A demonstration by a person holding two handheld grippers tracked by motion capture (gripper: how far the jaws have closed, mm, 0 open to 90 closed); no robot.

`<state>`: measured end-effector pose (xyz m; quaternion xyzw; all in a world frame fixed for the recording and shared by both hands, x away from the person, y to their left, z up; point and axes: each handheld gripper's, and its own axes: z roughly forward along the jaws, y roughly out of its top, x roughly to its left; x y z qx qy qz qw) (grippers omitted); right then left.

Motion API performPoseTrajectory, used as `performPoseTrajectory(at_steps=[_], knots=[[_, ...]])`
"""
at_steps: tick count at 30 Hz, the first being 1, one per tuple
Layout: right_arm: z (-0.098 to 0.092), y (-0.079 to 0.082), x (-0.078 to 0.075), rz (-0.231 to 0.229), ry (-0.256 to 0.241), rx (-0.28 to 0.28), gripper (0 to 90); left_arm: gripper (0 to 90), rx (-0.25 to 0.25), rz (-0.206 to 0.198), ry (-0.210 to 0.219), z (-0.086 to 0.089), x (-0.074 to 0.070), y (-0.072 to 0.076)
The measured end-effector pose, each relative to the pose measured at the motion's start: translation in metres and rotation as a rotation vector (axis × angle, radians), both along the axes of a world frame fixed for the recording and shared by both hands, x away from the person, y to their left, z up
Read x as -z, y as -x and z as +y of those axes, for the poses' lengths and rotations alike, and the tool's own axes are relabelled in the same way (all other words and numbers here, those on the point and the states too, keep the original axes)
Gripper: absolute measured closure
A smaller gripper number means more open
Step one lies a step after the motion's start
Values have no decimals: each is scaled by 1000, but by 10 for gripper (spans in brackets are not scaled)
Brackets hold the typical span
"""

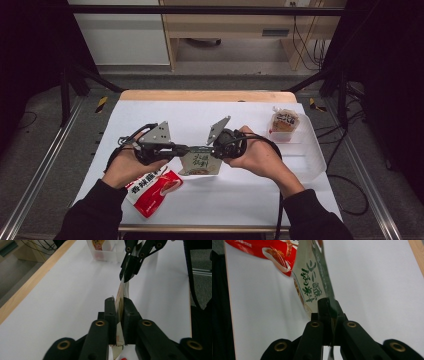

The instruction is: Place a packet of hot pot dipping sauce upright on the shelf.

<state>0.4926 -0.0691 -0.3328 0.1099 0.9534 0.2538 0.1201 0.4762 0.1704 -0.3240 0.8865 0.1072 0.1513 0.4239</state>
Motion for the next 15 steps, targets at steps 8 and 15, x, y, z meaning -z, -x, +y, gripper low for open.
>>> performPoseTrajectory(at_steps=[8, 15], knots=[[0, -6, -7, -15, 70, 14, 900, 502, -62, -30, 40, 8, 4, 2], [-8, -12, -18, -28, 74, 42, 900, 336, -128, -21, 35, 20, 29, 1]])
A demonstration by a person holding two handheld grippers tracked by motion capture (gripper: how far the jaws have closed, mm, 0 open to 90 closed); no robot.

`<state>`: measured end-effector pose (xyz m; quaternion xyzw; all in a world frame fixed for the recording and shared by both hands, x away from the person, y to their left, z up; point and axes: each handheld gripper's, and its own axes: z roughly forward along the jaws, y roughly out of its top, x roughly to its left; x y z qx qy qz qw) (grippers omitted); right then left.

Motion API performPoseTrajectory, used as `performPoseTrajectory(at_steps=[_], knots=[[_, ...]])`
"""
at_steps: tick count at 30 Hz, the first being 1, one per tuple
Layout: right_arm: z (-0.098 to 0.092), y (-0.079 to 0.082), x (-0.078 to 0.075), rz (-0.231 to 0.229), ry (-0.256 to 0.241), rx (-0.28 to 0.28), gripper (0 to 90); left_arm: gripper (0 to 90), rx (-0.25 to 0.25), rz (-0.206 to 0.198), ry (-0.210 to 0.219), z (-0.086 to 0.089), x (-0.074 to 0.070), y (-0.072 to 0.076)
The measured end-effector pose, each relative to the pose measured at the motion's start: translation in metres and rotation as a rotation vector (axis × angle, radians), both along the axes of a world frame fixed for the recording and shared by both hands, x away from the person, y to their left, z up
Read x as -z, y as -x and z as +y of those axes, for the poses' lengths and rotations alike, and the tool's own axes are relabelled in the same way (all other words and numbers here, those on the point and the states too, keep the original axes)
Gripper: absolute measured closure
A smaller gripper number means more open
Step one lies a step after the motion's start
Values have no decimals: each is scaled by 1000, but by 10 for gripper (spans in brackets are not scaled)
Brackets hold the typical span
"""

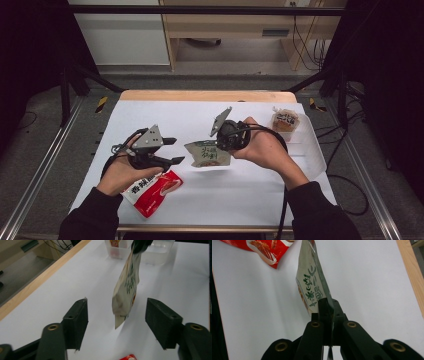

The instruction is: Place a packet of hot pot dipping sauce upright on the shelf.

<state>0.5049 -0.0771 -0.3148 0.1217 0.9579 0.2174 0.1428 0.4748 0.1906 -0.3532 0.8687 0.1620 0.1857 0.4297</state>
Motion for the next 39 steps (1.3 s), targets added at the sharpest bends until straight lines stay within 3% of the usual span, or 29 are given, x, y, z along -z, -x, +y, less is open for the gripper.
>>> performPoseTrajectory(at_steps=[3, 6, 13, 20, 25, 31, 39], knots=[[-3, -2, -5, -1, 2, 11, 900, 276, -26, 12, -32, 3, 14, -1], [-7, -5, -9, -9, 5, 11, 900, 215, -57, 35, -25, 6, 28, -1], [-15, -6, -19, -24, -9, 28, 900, 146, -98, 52, -8, 17, 44, -1], [-29, -6, -34, -47, -40, 36, 900, 100, -160, 55, -46, 30, 59, -1], [-38, -7, -41, -58, -50, 56, 900, 94, -189, 51, -46, 39, 67, -3], [-48, -6, -54, -88, -50, 63, 900, 83, -217, 59, 6, 54, 73, -1], [-66, -1, -68, -115, -70, 92, 900, 81, -258, 65, 12, 65, 85, 3]])
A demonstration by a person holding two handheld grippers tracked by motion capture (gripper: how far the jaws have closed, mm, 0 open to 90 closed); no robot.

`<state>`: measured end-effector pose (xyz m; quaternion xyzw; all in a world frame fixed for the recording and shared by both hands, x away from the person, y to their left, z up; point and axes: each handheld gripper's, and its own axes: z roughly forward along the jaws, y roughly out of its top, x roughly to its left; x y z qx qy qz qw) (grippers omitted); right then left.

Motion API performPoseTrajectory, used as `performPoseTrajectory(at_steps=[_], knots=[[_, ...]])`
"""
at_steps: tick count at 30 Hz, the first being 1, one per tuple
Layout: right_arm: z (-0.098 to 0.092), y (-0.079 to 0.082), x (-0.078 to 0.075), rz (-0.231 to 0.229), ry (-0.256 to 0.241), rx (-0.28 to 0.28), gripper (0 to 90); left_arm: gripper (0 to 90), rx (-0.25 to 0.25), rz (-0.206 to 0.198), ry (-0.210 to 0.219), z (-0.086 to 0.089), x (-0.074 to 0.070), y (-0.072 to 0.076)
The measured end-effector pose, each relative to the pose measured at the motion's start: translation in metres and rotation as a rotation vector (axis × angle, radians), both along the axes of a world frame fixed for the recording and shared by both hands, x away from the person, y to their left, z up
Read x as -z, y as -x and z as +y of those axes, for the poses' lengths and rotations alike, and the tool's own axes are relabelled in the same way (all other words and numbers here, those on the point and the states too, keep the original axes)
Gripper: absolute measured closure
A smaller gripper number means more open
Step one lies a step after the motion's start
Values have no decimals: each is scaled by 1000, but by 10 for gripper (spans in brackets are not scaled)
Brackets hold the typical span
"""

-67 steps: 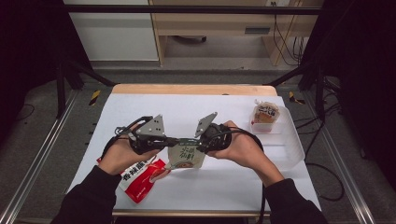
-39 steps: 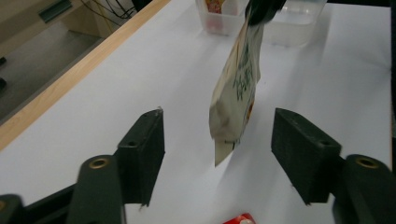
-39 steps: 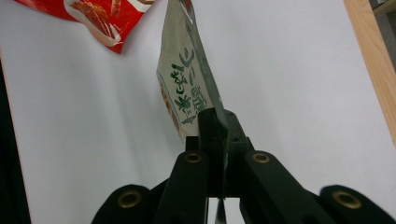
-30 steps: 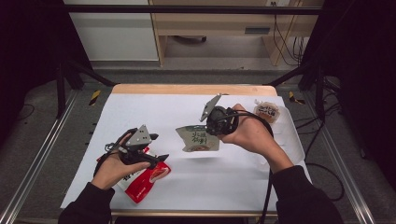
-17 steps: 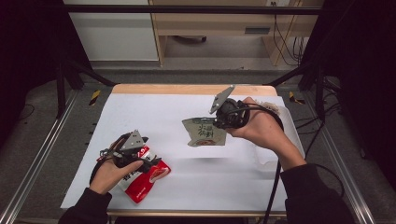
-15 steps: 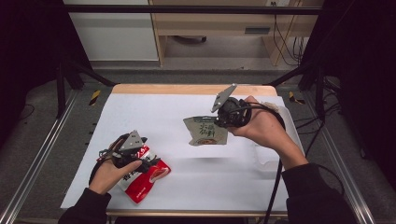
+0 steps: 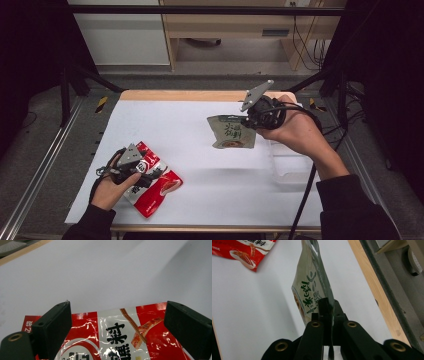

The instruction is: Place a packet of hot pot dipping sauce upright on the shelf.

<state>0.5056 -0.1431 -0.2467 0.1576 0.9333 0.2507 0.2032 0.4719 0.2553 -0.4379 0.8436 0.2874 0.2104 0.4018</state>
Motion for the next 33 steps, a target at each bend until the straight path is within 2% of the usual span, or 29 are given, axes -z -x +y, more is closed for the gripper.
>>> performPoseTrajectory(at_steps=[7, 17, 33], knots=[[-24, 7, -11, -12, -11, 37, 900, 79, -12, 0, -23, -3, 3, 0], [-52, 13, -27, -44, -32, 83, 900, 77, -26, 4, -25, -1, 5, -1], [-93, 13, -23, -74, -61, 156, 900, 78, -37, -9, -13, 2, 3, 0]])
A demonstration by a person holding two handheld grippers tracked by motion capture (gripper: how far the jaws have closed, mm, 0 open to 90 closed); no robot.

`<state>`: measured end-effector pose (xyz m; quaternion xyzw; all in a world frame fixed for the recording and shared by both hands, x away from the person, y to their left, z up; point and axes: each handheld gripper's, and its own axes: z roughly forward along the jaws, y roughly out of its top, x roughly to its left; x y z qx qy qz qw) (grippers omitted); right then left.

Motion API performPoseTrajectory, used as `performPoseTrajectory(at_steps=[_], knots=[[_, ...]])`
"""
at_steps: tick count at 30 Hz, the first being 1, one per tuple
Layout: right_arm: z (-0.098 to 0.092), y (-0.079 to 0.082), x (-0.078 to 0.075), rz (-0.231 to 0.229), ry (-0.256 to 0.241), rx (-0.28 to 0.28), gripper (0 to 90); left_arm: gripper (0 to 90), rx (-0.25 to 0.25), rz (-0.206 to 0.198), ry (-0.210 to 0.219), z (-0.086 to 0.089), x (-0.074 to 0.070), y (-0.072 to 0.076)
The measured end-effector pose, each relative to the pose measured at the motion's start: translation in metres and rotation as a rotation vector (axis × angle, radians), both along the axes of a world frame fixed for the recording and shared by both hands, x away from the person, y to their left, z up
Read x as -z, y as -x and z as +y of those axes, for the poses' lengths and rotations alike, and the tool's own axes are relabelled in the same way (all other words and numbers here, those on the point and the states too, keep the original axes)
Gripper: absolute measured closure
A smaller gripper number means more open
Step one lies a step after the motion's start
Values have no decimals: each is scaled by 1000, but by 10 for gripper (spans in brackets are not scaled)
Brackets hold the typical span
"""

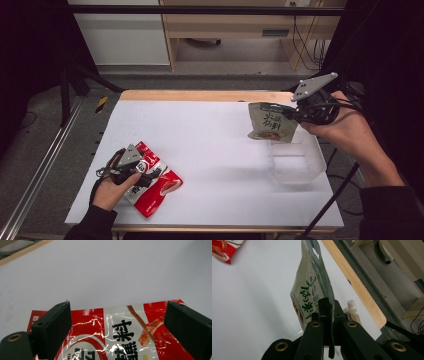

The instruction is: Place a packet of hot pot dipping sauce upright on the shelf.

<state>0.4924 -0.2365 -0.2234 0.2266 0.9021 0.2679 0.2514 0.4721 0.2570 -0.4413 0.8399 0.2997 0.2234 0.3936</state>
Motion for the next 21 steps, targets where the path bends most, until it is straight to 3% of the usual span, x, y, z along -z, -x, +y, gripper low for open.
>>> performPoseTrajectory(at_steps=[6, 21], knots=[[-14, -3, 7, -10, -3, 25, 900, 77, -2, -3, 7, 2, -2, 0], [-58, -34, 39, 27, 4, 54, 900, 77, -9, 4, 11, 4, -1, -1]])
